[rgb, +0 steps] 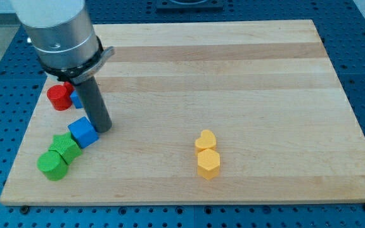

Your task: Nudge the yellow hexagon left a bit

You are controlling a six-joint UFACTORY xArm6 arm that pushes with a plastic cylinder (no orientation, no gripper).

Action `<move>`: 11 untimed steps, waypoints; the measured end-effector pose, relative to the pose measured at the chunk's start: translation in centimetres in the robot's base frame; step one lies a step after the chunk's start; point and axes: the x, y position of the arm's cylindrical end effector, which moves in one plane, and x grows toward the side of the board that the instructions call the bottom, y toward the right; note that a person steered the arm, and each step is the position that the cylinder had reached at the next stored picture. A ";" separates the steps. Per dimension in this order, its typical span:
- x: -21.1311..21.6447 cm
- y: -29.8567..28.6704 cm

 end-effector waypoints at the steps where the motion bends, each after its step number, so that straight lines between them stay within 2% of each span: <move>1: 0.2 -0.6; 3: 0.4 -0.4; 4: -1.0 4.9; 5: -1.2 13.4; 6: 0.8 20.8; 7: 5.0 25.1; 8: 7.9 26.0; 11: 8.7 17.1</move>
